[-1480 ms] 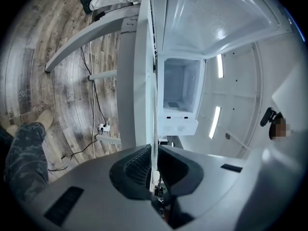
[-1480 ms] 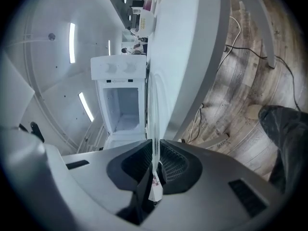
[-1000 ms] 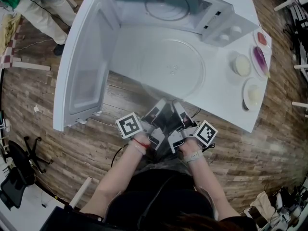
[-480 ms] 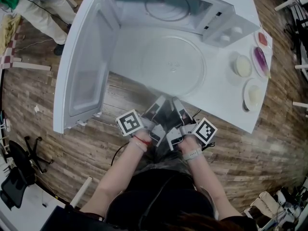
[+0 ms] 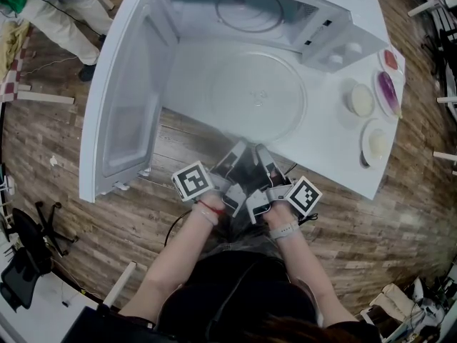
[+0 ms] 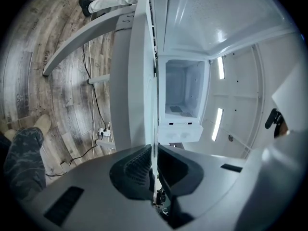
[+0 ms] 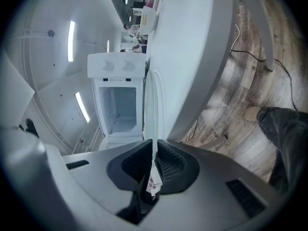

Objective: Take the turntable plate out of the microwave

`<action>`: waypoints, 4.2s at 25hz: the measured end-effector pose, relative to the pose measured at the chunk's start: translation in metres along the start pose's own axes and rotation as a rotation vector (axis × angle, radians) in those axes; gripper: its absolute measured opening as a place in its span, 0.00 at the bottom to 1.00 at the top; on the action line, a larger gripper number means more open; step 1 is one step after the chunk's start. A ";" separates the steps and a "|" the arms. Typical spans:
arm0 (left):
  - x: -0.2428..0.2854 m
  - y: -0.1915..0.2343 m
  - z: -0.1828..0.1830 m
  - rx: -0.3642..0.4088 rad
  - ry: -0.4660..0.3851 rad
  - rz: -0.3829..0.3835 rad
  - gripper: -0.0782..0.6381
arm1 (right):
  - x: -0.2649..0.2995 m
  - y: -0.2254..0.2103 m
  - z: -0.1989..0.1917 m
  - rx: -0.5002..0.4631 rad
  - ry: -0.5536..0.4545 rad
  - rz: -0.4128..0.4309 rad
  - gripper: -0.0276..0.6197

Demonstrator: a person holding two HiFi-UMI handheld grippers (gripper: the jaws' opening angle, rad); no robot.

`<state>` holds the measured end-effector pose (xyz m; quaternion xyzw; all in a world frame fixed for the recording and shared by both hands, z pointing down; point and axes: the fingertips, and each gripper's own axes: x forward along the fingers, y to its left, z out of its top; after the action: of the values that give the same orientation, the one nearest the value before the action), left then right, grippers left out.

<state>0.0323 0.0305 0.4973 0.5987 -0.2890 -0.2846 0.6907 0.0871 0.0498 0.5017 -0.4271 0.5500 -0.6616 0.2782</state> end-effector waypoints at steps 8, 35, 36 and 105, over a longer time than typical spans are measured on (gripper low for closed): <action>-0.005 0.006 0.003 0.090 0.053 0.149 0.17 | 0.001 -0.001 -0.003 0.031 -0.010 -0.016 0.11; -0.036 0.009 -0.037 0.335 0.198 0.235 0.21 | -0.019 -0.001 -0.017 -0.047 0.083 -0.008 0.11; -0.039 0.007 -0.037 0.366 0.198 0.237 0.21 | -0.021 0.001 -0.017 -0.068 0.092 -0.008 0.11; -0.073 -0.205 0.006 1.365 -0.159 0.051 0.13 | -0.057 0.207 -0.063 -1.536 0.103 0.354 0.07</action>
<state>-0.0303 0.0555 0.2905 0.8700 -0.4675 -0.0658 0.1422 0.0380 0.0787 0.2856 -0.3745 0.9250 -0.0612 -0.0192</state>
